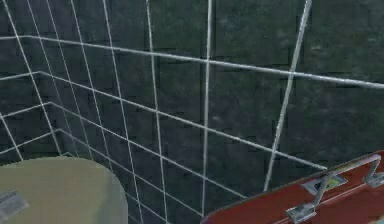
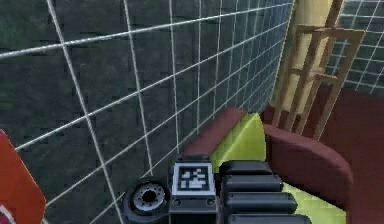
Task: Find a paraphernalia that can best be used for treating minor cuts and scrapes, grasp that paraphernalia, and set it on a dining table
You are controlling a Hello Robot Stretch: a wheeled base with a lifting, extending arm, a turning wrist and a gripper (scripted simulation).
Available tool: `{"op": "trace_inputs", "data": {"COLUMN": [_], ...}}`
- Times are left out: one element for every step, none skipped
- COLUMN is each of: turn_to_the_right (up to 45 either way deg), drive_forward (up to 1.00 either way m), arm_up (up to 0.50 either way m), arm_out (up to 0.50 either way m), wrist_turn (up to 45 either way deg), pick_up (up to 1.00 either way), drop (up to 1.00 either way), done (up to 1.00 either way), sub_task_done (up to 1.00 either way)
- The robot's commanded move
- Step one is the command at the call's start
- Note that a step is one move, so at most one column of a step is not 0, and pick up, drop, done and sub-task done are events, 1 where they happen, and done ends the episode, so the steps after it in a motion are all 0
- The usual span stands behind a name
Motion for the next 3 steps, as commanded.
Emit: {"op": "trace_inputs", "data": {"turn_to_the_right": [45.0, 45.0, 45.0], "drive_forward": [0.0, 0.0, 0.0], "arm_up": [0.0, 0.0, 0.0], "arm_out": [0.0, 0.0, 0.0], "wrist_turn": [0.0, 0.0, 0.0], "pick_up": [0.0, 0.0, 0.0], "drop": [0.0, 0.0, 0.0], "done": [0.0, 0.0, 0.0], "sub_task_done": [0.0, 0.0, 0.0]}}
